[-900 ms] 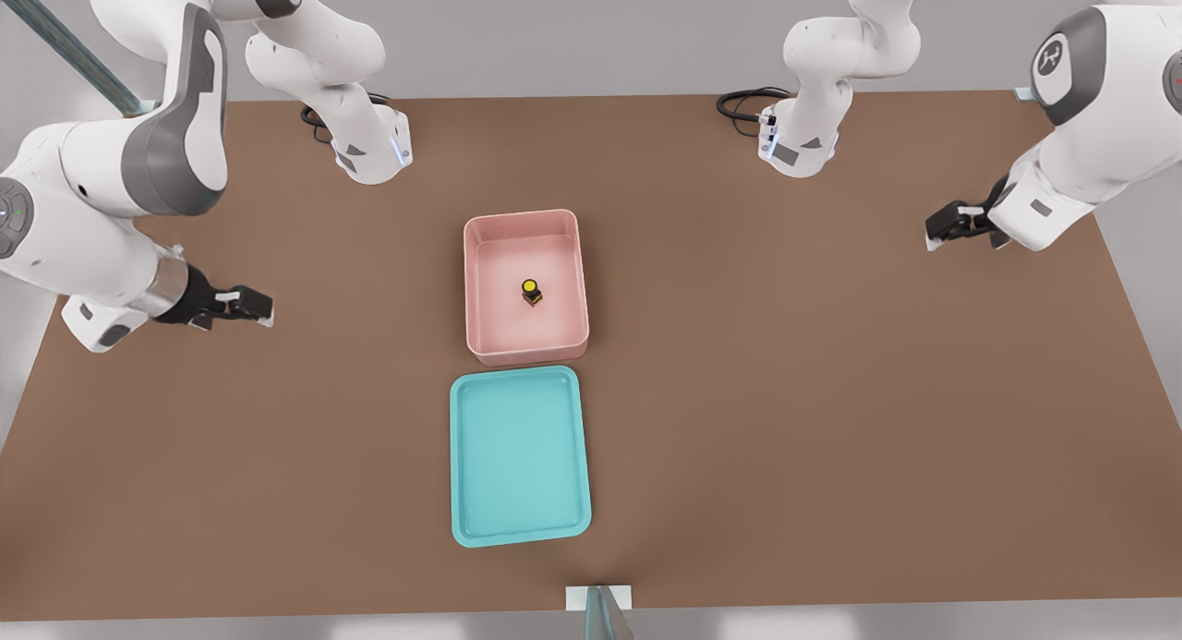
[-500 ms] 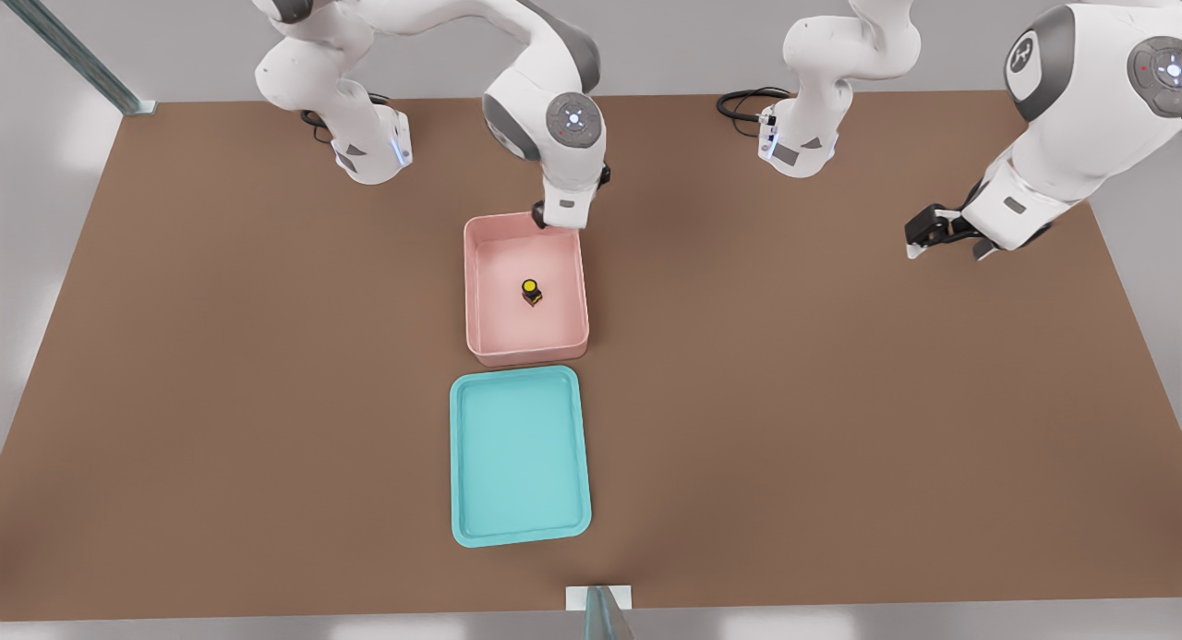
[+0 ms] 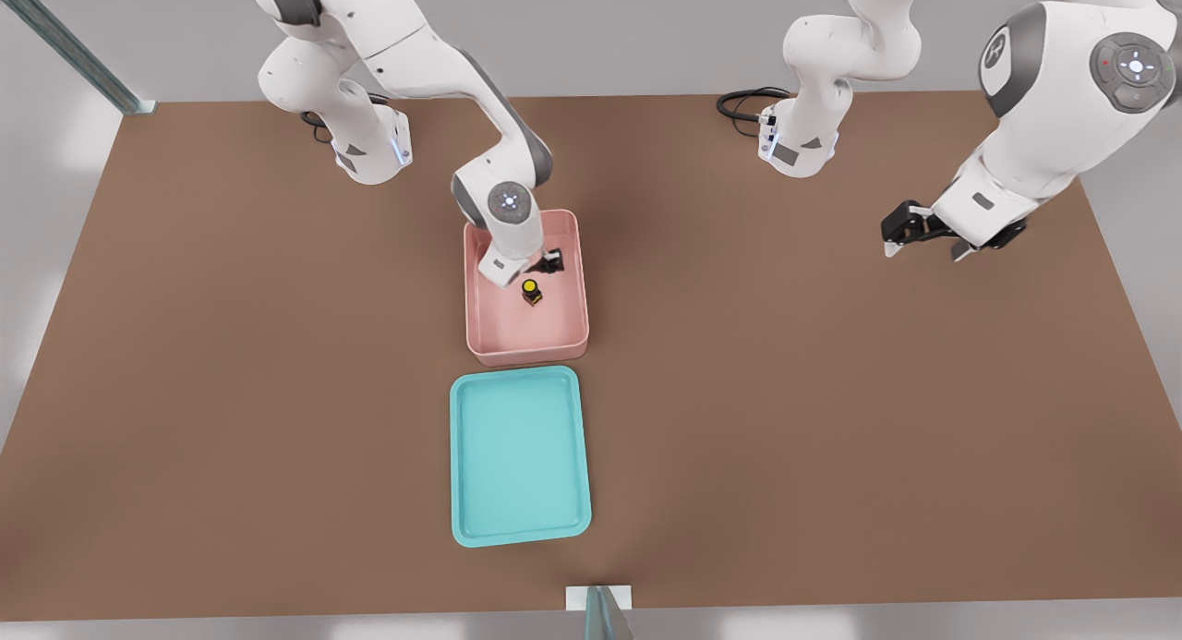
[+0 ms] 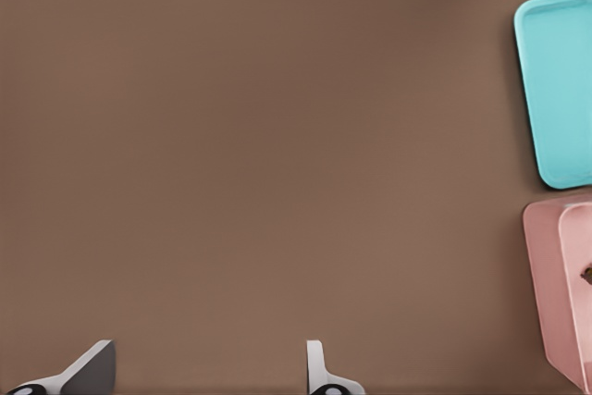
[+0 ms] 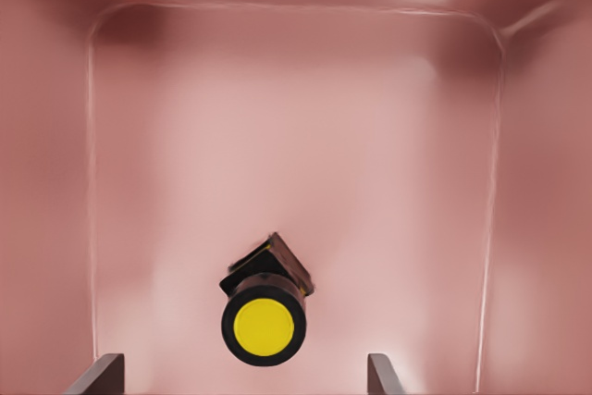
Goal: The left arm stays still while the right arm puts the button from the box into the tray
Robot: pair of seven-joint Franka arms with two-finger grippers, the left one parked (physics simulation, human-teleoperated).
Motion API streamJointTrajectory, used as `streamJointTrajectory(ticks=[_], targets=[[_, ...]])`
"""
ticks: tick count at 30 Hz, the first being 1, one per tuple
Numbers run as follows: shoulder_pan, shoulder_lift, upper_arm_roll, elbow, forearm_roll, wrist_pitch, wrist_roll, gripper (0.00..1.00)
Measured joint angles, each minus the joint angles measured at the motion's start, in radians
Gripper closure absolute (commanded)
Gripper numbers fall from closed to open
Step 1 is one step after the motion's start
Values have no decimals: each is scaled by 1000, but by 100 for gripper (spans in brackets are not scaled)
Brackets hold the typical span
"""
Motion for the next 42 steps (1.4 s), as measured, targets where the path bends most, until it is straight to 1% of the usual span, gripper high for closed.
streamJointTrajectory(ticks=[4,8,11,17,18,19,20,24,27,28,29,32,34,36,37,40,42], targets=[[-4,35,8,-60,-4,158,29,2],[-10,57,9,-77,-5,262,46,2],[-11,66,16,-80,-3,312,56,5],[-21,63,29,-116,-1,359,68,4],[-22,62,30,-121,-1,363,68,5],[-23,62,30,-123,-1,366,69,22],[-23,62,31,-123,0,369,69,45],[-30,57,32,-110,2,368,68,51],[-40,40,31,-72,3,332,68,51],[-43,34,30,-51,3,312,68,54],[-46,32,29,-36,3,293,68,54],[-76,31,19,112,6,186,63,53],[-150,46,16,215,8,111,49,53],[-244,91,16,331,28,42,25,53],[-291,134,17,409,41,11,10,53],[-364,347,19,686,101,-59,-34,53],[-399,468,20,798,139,-86,-70,53]])
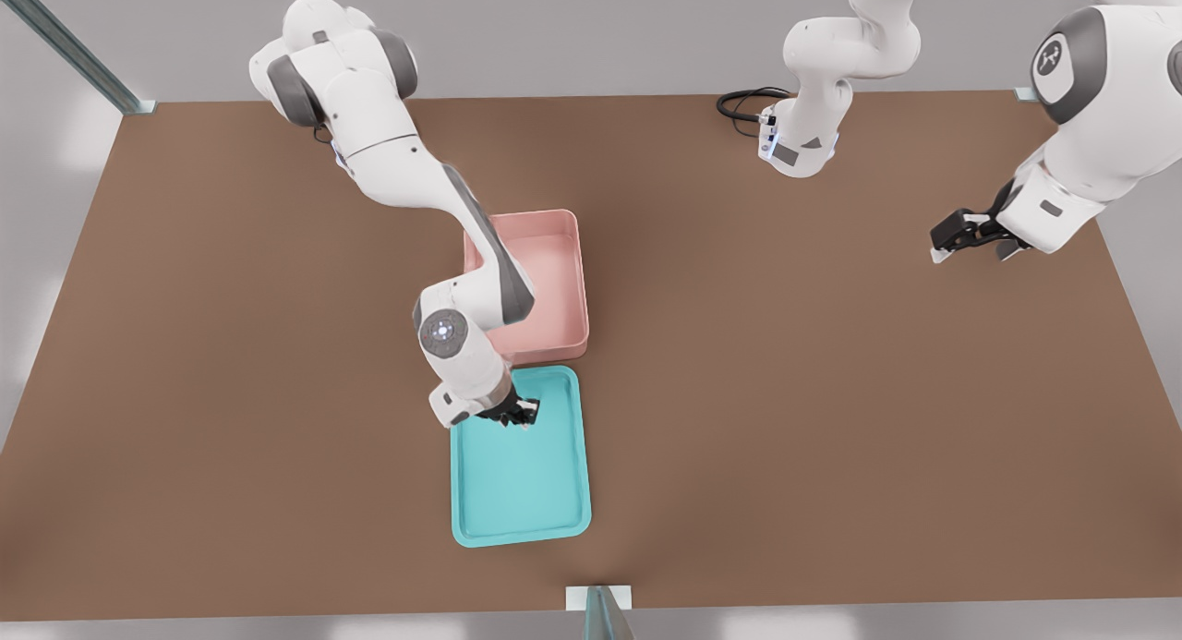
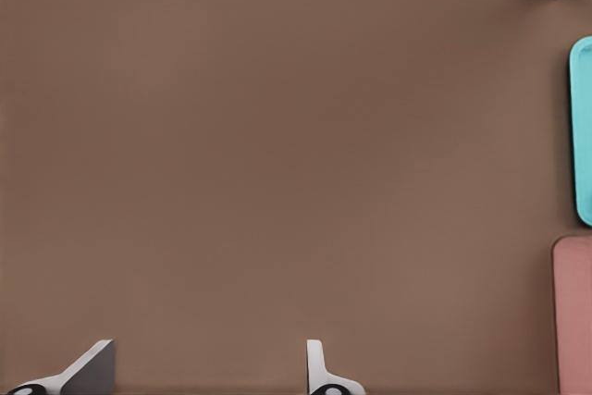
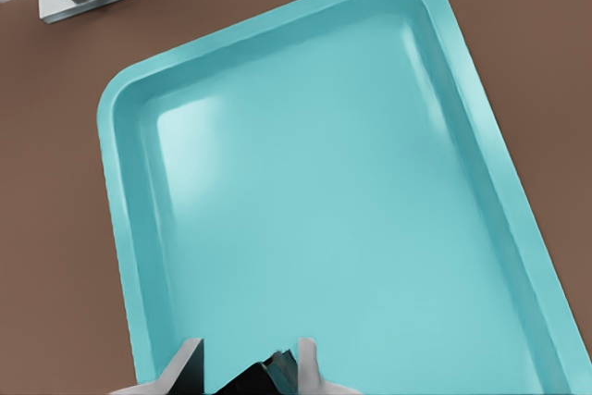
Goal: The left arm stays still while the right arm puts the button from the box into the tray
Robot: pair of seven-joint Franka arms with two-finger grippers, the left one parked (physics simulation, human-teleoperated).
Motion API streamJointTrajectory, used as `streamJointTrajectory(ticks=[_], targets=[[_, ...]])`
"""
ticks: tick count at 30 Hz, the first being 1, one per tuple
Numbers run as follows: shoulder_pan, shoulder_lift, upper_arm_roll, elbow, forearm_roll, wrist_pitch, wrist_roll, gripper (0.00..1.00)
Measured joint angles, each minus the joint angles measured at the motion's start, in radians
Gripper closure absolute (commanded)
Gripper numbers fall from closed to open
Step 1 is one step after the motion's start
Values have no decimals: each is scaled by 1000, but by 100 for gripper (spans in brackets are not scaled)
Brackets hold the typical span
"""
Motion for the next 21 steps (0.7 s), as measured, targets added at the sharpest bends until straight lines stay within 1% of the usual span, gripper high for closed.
streamJointTrajectory(ticks=[1,2,5,6,7,8,9,10,11,12,14,17,21], targets=[[-9,34,0,23,13,-7,-17,20],[-14,51,0,43,23,-14,-33,0],[-30,69,0,122,39,-58,-76,0],[-32,66,-12,207,37,-106,-88,0],[-32,21,-33,273,11,-176,-100,0],[-45,-77,-39,301,-54,-259,-118,0],[-107,-191,-15,293,-115,-339,-143,0],[-221,-310,32,265,-167,-414,-170,0],[-294,-385,22,252,-204,-488,-198,0],[-356,-418,5,256,-231,-553,-227,0],[-436,-442,-7,257,-269,-666,-288,0],[-420,-439,-1,259,-303,-769,-367,0],[-413,-431,0,254,-321,-840,-454,0]])
